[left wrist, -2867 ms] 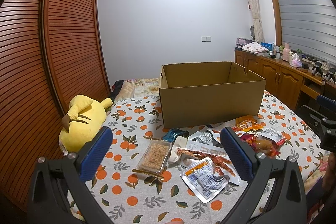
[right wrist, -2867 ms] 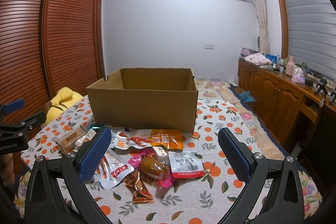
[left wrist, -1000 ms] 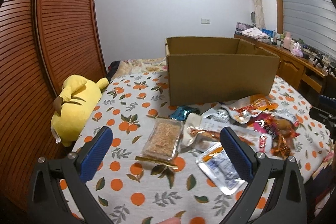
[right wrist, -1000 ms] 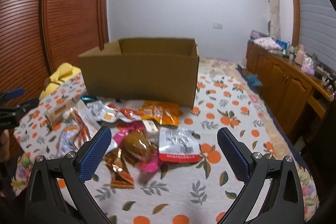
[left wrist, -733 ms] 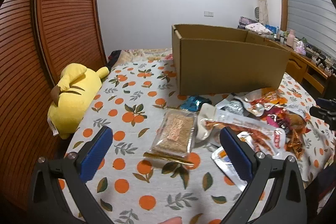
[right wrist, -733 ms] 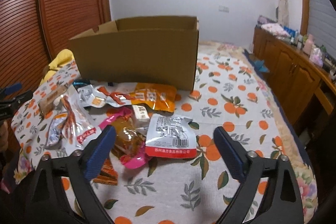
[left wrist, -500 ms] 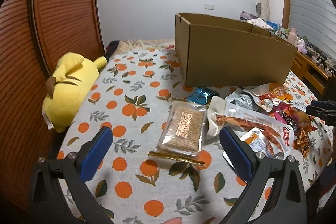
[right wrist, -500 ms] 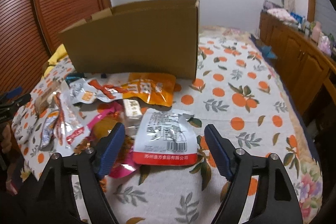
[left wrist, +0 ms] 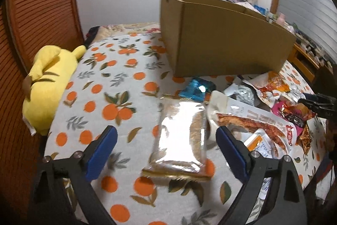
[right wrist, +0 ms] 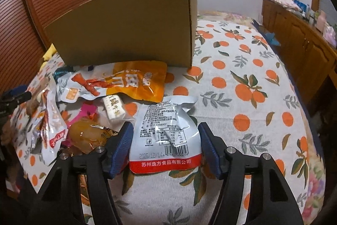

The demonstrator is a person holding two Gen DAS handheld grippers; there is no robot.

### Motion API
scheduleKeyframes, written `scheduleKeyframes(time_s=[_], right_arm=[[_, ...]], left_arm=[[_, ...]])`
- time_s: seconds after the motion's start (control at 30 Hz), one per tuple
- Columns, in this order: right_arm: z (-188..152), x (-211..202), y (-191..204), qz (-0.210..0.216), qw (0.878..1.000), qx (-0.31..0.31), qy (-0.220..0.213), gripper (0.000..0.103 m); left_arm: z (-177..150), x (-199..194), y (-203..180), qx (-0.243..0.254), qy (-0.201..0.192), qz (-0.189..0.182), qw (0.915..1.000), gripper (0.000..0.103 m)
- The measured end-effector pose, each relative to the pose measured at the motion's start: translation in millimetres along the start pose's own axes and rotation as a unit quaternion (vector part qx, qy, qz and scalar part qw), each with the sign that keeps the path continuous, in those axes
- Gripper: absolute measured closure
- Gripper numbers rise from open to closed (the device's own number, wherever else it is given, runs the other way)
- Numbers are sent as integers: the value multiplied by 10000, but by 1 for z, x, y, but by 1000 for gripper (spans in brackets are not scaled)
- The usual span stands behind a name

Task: Organize snacks
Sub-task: 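Grasp the clear sesame bar packet with the left tool while the right tool grasps the white-red pouch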

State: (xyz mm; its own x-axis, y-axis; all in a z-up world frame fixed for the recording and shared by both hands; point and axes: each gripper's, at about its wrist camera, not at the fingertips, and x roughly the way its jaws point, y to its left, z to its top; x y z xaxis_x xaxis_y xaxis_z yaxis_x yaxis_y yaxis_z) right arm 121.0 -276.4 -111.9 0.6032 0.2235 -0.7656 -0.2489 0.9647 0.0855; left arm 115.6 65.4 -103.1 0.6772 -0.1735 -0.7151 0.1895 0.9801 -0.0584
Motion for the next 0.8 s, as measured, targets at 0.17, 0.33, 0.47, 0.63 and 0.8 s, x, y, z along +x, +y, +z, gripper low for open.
scheduleKeyframes(time_s=[0.17, 0.33, 0.47, 0.63, 0.8], right_arm=[[-1, 2, -1, -11, 10000, -39, -17, 38], [-2, 2, -1, -21, 10000, -44, -54, 37], [-2, 1, -2, 41, 10000, 6, -83, 37], [-3, 0, -3, 66, 9999, 49, -119, 38], [-3, 1, -3, 61, 9999, 46, -120, 38]], left_arm=[[6, 16, -9, 291, 308, -24, 9991, 19], [10, 20, -5, 240, 394, -374, 9982, 33], [8, 17, -3, 333, 449, -488, 9972, 33], [0, 14, -1, 438, 555, -497, 9963, 34], [-6, 14, 5, 430, 587, -437, 9964, 54]])
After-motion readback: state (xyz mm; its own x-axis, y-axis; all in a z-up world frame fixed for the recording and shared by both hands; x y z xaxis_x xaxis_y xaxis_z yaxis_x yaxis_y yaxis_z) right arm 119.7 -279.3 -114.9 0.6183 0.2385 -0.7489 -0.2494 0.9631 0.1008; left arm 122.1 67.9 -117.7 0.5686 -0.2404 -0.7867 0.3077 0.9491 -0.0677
